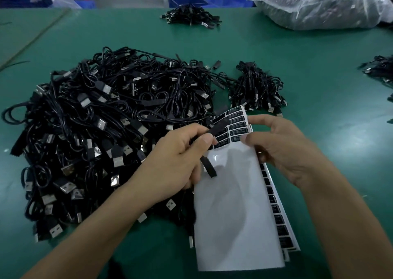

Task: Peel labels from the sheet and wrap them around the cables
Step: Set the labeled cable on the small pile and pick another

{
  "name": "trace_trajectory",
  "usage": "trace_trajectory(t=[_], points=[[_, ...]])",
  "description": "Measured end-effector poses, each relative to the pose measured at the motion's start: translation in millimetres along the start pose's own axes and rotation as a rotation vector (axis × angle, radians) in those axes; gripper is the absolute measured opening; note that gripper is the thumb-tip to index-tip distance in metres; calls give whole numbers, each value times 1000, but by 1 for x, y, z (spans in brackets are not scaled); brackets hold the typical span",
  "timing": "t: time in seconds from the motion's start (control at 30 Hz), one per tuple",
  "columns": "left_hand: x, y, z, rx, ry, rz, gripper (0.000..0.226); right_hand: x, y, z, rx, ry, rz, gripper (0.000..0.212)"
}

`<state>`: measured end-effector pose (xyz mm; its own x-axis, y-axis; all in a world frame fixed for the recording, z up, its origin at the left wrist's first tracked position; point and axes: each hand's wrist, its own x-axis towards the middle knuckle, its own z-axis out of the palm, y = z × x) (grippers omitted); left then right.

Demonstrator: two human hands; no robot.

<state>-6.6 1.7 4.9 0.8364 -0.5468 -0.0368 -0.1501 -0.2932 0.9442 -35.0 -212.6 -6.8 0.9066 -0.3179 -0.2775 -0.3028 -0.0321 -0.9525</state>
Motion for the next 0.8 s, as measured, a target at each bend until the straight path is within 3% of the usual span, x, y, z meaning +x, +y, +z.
trace_trajectory(t=[0.2,0.43,0.6,0.8], points=[[13,-7,17,-4,70,-45,19,1,1,-4,67,-37,19,44],[21,-8,25,126,134,-17,29,-2,-2,-1,123,-100,-6,35],[19,-13,24,57,100,-17,21,-4,-3,2,130,-104,-4,38],[20,-18,25,-44,172,23,11,-5,-4,5,79,-51,-56,39]])
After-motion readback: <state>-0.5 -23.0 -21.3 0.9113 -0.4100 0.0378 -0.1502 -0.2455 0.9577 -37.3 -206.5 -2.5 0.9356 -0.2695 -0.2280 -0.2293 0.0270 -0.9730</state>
